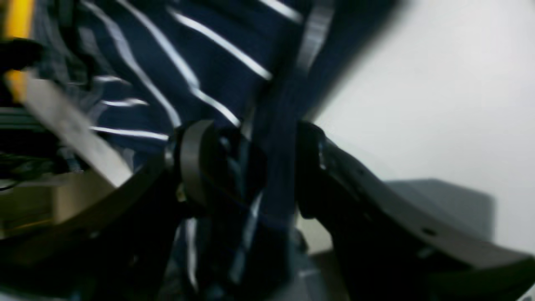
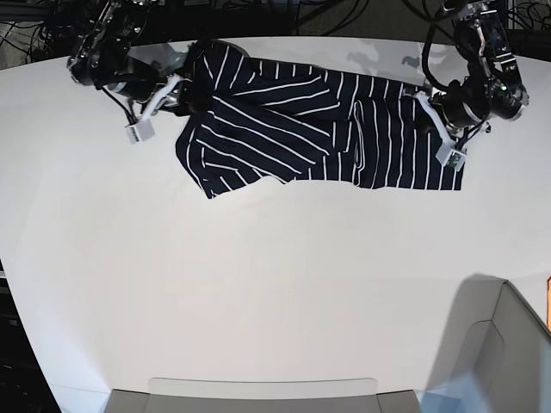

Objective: Fold the T-shirt properly
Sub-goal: 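Grasp the sleeve end with the right gripper and fold it toward the left gripper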

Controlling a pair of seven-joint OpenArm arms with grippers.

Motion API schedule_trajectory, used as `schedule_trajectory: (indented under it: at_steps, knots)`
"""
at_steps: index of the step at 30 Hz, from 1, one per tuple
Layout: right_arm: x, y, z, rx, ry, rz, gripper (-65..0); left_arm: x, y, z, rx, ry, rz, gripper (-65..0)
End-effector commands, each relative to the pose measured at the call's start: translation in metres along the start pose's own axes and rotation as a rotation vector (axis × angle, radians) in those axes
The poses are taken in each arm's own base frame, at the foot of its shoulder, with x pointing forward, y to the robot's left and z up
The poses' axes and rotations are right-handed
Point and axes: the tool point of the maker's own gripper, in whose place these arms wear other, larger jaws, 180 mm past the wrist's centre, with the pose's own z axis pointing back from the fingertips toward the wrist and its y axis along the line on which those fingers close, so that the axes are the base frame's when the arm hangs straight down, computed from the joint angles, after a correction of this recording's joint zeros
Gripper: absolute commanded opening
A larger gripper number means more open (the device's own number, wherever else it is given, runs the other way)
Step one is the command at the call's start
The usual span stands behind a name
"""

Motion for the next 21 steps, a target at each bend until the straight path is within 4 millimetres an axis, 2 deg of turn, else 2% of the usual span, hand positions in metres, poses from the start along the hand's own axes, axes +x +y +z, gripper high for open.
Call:
schedule_trajectory:
  at_steps: [1, 7, 13, 19, 21]
  knots:
    - [-0.007, -0.001, -0.004, -0.011, 0.055, 0.023, -36.0, 0.004, 0.003, 0.005, 0.012, -0.01, -0.016, -65.0]
    - [-0.004, 0.019, -0.028, 0.073, 0.081, 0.038, -36.0, 0.003, 0.003, 0.005, 0.011, -0.007, -0.015, -65.0]
    - [0.011, 0.043, -0.044, 0.136, 0.081, 0.099, -36.0, 0.002, 0.003, 0.005, 0.012, -0.005, -0.015, -65.0]
    - [0.005, 0.068, -0.062, 0.206, 0.147, 0.161, -36.4, -0.003, 0.002, 0.004, 0.009, 0.008, -0.014, -65.0]
    - [0.001, 0.072, -0.07, 0.23, 0.171, 0.156, -40.2, -0.005, 0.001, 0.005, 0.009, 0.012, -0.015, -65.0]
